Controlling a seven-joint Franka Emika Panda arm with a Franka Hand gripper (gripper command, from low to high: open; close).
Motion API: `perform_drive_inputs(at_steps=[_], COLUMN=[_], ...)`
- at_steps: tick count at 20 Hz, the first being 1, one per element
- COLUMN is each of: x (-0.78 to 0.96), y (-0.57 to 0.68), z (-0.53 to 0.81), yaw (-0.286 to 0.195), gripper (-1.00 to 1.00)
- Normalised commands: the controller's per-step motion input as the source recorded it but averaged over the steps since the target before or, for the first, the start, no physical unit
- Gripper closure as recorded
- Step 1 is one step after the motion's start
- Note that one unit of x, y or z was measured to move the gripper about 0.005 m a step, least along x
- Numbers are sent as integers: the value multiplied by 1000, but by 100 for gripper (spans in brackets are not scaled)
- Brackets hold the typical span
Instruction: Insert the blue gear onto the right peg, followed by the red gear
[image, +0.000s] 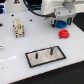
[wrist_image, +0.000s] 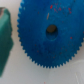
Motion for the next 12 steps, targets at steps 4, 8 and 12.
perform_drive_inputs(at_steps=[4,8,12], x=[-30,244,374], y=[-7,-84,-189], z=[52,446,584], yaw=[0,0,0], gripper=[100,100,100])
